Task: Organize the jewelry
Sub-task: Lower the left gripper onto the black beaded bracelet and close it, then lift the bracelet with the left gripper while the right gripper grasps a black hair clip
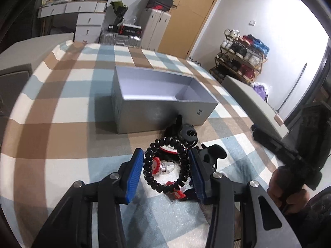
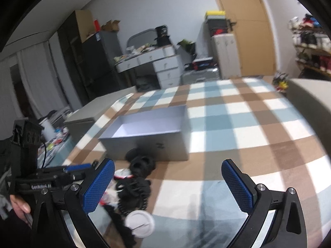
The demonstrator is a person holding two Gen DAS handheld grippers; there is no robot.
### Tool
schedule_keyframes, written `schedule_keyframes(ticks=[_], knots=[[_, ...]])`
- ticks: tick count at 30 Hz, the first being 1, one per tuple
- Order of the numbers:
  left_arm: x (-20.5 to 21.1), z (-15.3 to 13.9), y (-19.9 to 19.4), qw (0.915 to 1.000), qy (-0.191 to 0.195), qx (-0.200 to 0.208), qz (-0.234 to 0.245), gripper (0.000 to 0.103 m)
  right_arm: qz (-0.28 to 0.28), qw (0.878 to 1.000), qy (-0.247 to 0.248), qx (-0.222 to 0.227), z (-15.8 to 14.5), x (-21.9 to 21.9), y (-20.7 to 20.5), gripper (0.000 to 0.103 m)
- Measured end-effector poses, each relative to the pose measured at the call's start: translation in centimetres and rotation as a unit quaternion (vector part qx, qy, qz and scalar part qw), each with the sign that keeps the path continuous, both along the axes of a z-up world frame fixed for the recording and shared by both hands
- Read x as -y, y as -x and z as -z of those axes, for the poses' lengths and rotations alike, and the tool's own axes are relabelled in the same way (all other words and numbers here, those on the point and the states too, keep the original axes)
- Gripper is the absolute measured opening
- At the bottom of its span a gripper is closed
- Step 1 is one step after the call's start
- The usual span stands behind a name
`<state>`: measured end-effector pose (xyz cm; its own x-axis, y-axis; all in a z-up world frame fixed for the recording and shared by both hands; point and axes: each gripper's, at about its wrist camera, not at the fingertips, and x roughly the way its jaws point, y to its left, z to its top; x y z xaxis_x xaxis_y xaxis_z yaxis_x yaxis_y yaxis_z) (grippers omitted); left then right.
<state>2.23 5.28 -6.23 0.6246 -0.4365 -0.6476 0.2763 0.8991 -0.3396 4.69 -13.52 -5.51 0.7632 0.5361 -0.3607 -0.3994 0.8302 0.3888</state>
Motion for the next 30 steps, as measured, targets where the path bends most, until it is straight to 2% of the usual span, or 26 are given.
schedule_keyframes(ticks=[6, 11, 14, 17, 19, 22, 24, 25, 27, 29, 30], knots=[[-1.1, -0.5, 0.9, 0.9995, -0.007, 0.013, -0.028, 0.039, -0.083, 0.994, -0.019, -0.066, 1.4, -2.8, -0.2, 0.103], [-1.3, -0.7, 1.3, 0.9986, -0.022, 0.024, -0.041, 0.039, -0.104, 0.988, -0.001, -0.112, 1.4, -4.2, 0.5, 0.103], [-1.3, -0.7, 1.3, 0.9983, -0.029, 0.025, -0.045, 0.039, -0.113, 0.985, -0.007, -0.132, 1.2, -5.0, 1.4, 0.103], [-0.9, -0.9, 1.3, 0.9953, -0.063, 0.026, -0.069, 0.039, -0.108, 0.983, 0.000, -0.145, 1.0, -5.3, 1.8, 0.091], [-0.7, -1.2, 1.5, 0.9944, -0.071, 0.032, -0.072, 0.039, -0.100, 0.983, 0.009, -0.154, 1.0, -5.3, 2.1, 0.090], [-0.6, -1.7, 1.9, 0.9925, -0.085, 0.045, -0.075, 0.039, -0.103, 0.981, 0.008, -0.164, 0.7, -5.3, 3.3, 0.083], [-0.2, -2.0, 2.2, 0.9896, -0.106, 0.057, -0.078, 0.039, -0.106, 0.979, 0.010, -0.171, 1.0, -5.2, 3.5, 0.071], [0.0, -2.1, 2.3, 0.9889, -0.112, 0.062, -0.077, 0.039, -0.106, 0.979, 0.012, -0.176, 1.1, -5.1, 3.6, 0.069], [0.0, -2.2, 2.3, 0.9893, -0.110, 0.062, -0.073, 0.039, -0.101, 0.978, 0.018, -0.183, 1.1, -5.2, 4.3, 0.055], [0.1, -2.4, 2.3, 0.9876, -0.121, 0.064, -0.079, 0.039, -0.106, 0.977, 0.008, -0.187, 0.9, -4.9, 4.9, 0.051], [0.2, -2.4, 2.3, 0.9867, -0.125, 0.066, -0.080, 0.039, -0.101, 0.978, 0.004, -0.182, 0.7, -4.6, 5.4, 0.041]])
